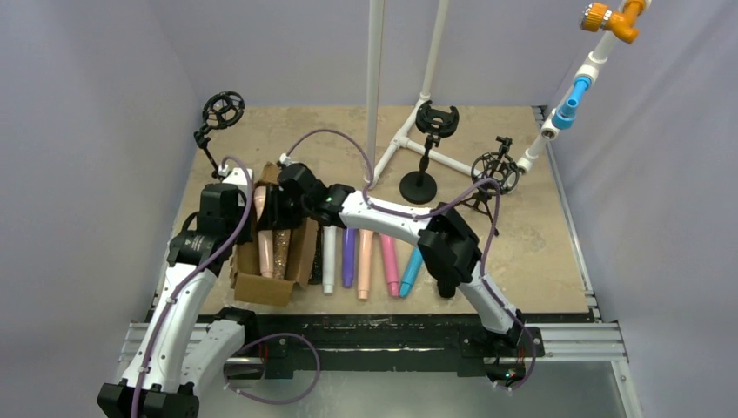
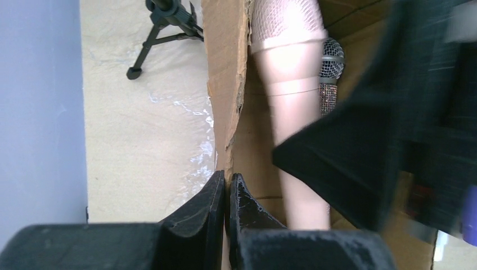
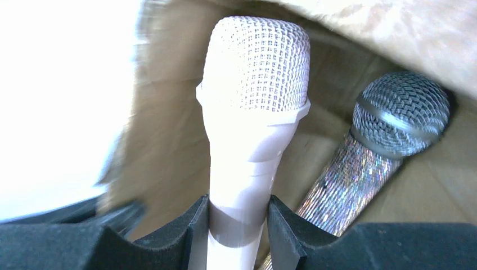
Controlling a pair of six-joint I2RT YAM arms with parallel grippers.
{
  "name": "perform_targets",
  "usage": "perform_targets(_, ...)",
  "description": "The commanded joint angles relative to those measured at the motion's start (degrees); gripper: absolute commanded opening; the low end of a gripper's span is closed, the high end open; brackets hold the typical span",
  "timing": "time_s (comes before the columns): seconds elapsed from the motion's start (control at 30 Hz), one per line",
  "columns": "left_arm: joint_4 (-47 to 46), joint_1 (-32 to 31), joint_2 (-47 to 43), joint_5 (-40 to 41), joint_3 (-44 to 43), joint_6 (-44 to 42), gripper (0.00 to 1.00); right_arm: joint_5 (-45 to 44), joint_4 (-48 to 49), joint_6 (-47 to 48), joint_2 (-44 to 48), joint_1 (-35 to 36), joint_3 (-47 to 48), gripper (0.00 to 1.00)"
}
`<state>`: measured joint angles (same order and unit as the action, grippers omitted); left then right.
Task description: Attach the microphones to the stand
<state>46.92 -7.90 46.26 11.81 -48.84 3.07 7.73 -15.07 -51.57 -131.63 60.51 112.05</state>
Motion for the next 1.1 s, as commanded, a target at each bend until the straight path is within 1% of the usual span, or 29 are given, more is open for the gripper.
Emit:
perform_targets(0.0,-4.78,-0.18,0.12,4.42,0.38,-1.49,0.00,5.49,8.40,1.21,11.21,-1.28,-3.04,0.00)
perform_targets(0.1,-4.82,-0.16,0.23,4.84,0.39,-1.58,0.00,7.20,7.45,2.15,15.68,-2.39,-6.35,0.00)
perform_targets(0.23,-4.68,-0.18,0.39,5.29,0.39,-1.65,0.00,6.99,5.37,3.74,22.41,-5.35,-13.91,0.00)
perform_targets(0.4,-4.56,-0.18,0.37,5.23,0.57,-1.73,0.00,1.91,0.44,7.38,29.25,-9.22,-24.80,0.00)
perform_targets(0.5,-4.47,-0.18,0.50,5.02,0.41,-1.41,0.00,-2.42,-3.41,8.98,30.22,-9.62,-27.69,0.00)
perform_targets(0.63,-4.19,-0.23,0.19,4.74,0.20,-1.45,0.00,-7.37,-4.76,8.34,30.52,-9.63,-31.89,0.00)
perform_targets(0.9,-3.66,-0.18,-0.44,4.02,-0.12,-1.45,0.00,-10.77,-6.21,7.81,26.45,-9.62,-33.20,0.00)
perform_targets(0.93,-3.66,-0.20,-0.53,3.94,-0.06,-1.42,0.00,-10.73,-6.51,7.88,25.73,-9.62,-32.92,0.02)
perform_targets(1.07,-3.65,-0.18,-0.56,3.67,0.10,-1.56,0.00,-13.20,-9.33,8.31,23.34,-9.62,-30.67,0.23)
